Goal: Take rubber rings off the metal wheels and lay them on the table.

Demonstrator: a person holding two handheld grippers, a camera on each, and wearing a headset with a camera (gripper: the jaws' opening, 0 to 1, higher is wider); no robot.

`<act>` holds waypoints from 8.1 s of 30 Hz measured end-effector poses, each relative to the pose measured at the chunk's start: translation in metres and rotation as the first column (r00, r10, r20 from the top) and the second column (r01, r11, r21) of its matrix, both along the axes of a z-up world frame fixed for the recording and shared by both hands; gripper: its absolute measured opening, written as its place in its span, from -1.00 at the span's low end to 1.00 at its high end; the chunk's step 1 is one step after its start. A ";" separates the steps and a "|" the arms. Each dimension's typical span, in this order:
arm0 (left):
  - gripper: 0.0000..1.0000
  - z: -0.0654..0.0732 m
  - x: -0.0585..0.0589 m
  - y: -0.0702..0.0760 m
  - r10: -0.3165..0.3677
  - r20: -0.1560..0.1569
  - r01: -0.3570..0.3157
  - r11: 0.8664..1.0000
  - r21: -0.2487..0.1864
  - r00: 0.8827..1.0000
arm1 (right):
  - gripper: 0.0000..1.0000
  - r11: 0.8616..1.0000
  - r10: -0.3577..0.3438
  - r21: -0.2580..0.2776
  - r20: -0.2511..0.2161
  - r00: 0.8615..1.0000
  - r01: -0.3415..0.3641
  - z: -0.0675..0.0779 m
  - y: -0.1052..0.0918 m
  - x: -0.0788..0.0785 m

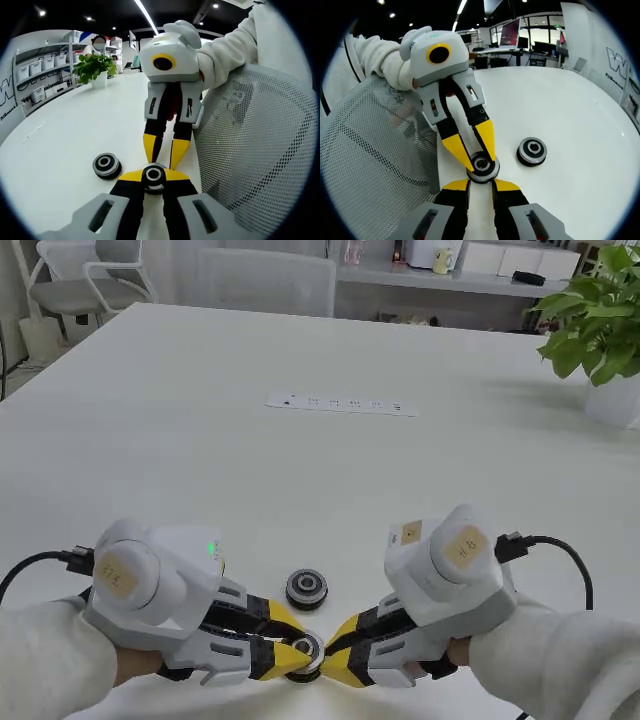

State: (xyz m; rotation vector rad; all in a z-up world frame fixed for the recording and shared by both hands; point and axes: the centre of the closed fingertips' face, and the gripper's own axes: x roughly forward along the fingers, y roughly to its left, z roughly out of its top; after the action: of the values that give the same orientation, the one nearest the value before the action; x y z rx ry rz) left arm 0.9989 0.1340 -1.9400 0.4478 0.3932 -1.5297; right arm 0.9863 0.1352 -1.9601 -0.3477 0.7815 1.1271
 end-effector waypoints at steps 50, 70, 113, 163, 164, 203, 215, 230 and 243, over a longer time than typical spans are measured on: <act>-0.85 -0.001 0.004 0.000 0.019 0.003 -0.019 1.000 -0.002 1.000 | -1.00 0.977 -0.212 0.009 -0.100 0.972 0.214 0.002 -0.014 0.016; -0.85 0.000 0.005 0.000 0.027 0.007 -0.027 1.000 0.000 1.000 | -1.00 0.919 -0.338 0.109 -0.270 0.902 0.378 0.014 -0.009 0.020; -0.77 0.001 0.003 -0.002 0.032 -0.026 -0.031 0.998 0.050 0.999 | -1.00 0.901 -0.349 0.147 -0.312 0.884 0.407 0.021 -0.002 0.020; 0.71 0.069 0.026 0.099 0.309 -0.085 -0.316 0.944 -0.098 0.947 | -1.00 0.894 -0.265 0.301 -0.240 0.934 0.331 0.059 0.028 0.024; 0.71 0.067 0.026 0.099 0.310 -0.084 -0.317 0.944 -0.089 0.947 | -1.00 0.896 -0.264 0.302 -0.230 0.937 0.326 0.059 0.030 0.024; 0.66 0.037 0.003 0.085 0.192 -0.095 -0.190 0.981 0.026 0.977 | -0.94 0.945 -0.274 0.162 -0.092 0.957 0.285 0.014 0.034 0.037; 0.58 0.050 0.006 0.075 0.174 -0.079 -0.175 0.984 -0.016 0.982 | -0.87 0.949 -0.251 0.190 -0.025 0.968 0.252 0.038 0.021 0.047; 0.27 0.074 -0.001 0.036 0.008 -0.016 -0.008 1.000 0.009 1.000 | -0.81 0.981 -0.161 0.105 -0.006 0.987 0.161 0.039 -0.003 0.034; 0.08 0.052 0.013 0.002 0.025 -0.018 -0.025 0.999 0.020 1.000 | -0.71 0.996 -0.077 0.032 -0.058 0.995 0.079 0.016 -0.008 0.014</act>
State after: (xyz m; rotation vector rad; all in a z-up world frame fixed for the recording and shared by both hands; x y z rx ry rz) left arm 1.0121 0.1360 -1.8878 0.4431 0.4271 -1.5074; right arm 1.0001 0.1275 -1.9439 -0.2557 0.8182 1.0794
